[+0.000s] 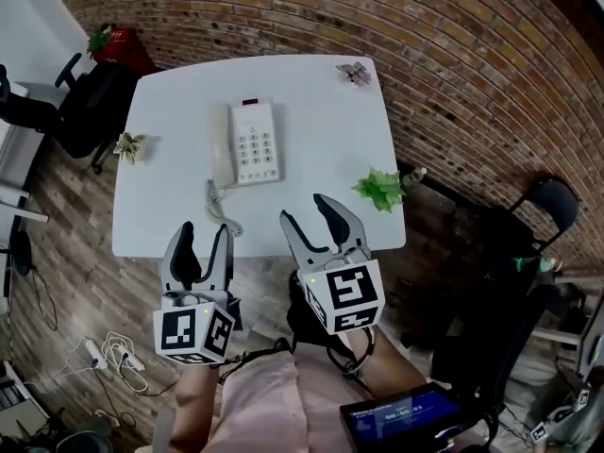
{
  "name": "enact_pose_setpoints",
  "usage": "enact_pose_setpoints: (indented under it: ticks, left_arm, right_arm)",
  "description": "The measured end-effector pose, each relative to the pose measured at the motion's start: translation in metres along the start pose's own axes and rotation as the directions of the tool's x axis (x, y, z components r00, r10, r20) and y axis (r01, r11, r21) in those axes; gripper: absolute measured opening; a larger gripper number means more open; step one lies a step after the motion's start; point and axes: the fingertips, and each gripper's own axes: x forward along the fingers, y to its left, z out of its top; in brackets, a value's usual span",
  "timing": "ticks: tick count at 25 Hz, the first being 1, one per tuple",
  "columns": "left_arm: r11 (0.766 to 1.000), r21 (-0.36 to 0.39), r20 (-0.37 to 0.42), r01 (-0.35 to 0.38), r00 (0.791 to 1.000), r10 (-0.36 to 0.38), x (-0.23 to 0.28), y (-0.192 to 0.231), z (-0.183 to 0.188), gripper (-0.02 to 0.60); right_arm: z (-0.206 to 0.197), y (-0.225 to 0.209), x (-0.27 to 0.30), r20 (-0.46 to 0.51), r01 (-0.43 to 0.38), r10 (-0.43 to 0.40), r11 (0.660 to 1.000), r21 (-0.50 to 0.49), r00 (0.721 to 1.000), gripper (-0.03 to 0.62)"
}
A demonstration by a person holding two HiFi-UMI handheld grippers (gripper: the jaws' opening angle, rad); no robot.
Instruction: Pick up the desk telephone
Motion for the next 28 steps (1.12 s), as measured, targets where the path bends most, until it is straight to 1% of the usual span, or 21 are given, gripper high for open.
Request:
enact_pose_setpoints:
  ticks: [7,15,18,22,28]
  left_arm:
    - [0.999,0.024,0.028,-0.030,0.999,0.029,0.053,-0.001,0.027,0.261]
    - [0.997,0.062,0.057,-0.040,0.998,0.037,0.081,0.004,0.062,0.261]
    - [0.997,0.066,0.070,-0.046,0.997,0.041,0.089,0.010,0.071,0.261]
    - [0.997,0.052,0.061,-0.049,0.997,0.046,0.105,0.025,0.070,0.261]
    - [1.000,0.015,-0.002,-0.022,1.000,0.022,0.141,0.045,0.048,0.270]
  right_arm:
    - [0.029,-0.032,0.047,0.024,-0.054,0.054,0.998,-0.011,0.998,0.232]
    - [0.081,-0.056,0.079,0.089,-0.049,0.051,0.998,-0.028,0.995,0.230]
    - [0.092,-0.058,0.087,0.101,-0.048,0.052,0.998,-0.039,0.994,0.230]
    - [0.094,-0.058,0.105,0.088,-0.044,0.049,0.998,-0.054,0.995,0.230]
    - [0.080,-0.064,0.139,0.028,-0.032,0.033,0.998,-0.050,0.999,0.232]
